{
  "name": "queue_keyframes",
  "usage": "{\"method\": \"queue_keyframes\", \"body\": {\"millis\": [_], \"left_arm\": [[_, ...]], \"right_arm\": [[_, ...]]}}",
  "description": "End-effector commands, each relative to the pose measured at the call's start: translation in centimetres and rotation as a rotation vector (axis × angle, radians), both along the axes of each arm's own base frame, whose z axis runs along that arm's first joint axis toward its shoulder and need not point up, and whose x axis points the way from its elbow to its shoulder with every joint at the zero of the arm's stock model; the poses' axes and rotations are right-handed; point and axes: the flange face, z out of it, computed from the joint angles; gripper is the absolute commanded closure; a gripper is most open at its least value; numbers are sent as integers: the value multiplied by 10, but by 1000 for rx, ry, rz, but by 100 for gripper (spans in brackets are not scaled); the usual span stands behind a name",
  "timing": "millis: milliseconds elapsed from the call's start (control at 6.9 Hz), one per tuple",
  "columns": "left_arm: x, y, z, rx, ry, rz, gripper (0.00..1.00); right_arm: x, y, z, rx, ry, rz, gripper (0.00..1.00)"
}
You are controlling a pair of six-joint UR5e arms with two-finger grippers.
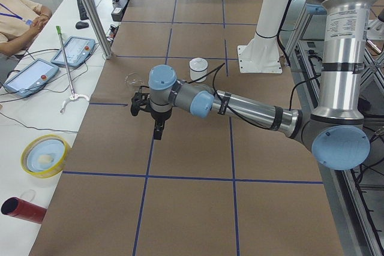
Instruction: Place funnel on cup
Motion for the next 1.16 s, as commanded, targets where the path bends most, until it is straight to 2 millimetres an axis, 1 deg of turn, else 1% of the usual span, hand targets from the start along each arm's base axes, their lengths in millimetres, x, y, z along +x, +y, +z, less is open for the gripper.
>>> {"method": "queue_keyframes", "body": {"millis": [0,145,290,435,580,725,870,1014], "left_arm": [[91,-5,-79,-112,65,-79,0],[141,3,-111,-144,90,-70,2],[190,23,-143,-167,112,-61,2],[223,29,-167,-201,110,-68,2],[252,24,-215,-240,74,-42,2],[302,38,-250,-296,13,6,1],[325,53,-260,-320,-4,-33,2],[348,68,-266,-329,-7,-12,3]], "right_arm": [[0,0,0,0,0,0,0],[0,0,0,0,0,0,0],[0,0,0,0,0,0,0],[0,0,0,0,0,0,0],[0,0,0,0,0,0,0],[0,0,0,0,0,0,0],[0,0,0,0,0,0,0],[0,0,0,0,0,0,0]]}}
